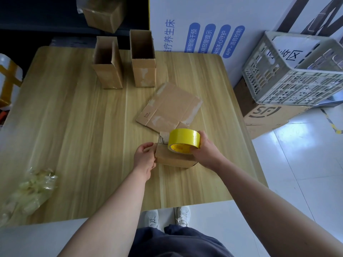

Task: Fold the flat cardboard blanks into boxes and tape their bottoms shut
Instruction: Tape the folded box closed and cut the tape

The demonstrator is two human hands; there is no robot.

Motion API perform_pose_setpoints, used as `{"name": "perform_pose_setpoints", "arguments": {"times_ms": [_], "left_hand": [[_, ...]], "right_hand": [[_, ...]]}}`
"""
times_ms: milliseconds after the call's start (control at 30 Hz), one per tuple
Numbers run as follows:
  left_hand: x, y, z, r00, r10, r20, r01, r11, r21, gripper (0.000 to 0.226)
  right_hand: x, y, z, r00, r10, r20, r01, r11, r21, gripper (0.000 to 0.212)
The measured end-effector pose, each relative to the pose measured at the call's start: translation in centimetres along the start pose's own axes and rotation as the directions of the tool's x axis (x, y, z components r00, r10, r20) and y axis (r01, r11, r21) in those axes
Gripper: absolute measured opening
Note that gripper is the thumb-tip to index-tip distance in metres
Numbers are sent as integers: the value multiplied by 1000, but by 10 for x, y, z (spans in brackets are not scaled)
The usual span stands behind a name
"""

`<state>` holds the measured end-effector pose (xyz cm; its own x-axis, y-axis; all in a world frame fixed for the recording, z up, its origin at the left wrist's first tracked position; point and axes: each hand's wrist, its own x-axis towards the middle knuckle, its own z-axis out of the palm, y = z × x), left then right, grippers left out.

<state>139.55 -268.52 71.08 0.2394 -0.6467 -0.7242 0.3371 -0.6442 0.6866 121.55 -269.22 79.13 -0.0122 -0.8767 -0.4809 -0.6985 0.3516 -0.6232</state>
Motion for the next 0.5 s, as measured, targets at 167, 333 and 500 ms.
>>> {"name": "perform_pose_setpoints", "arguments": {"times_ms": [167,333,500], "left_hand": [[3,18,-3,965,242,102,-261,833,488,23],[-2,48,-19,794,141,592,-556,563,611,99],[9,52,2,645,172,745,-753,-21,658,123]], "right_hand": [[0,-1,-2,1000,-10,5,10,1000,9,43],[2,-1,-3,1000,-18,14,18,1000,2,43],[2,0,-3,999,-33,9,33,999,-8,41]]}}
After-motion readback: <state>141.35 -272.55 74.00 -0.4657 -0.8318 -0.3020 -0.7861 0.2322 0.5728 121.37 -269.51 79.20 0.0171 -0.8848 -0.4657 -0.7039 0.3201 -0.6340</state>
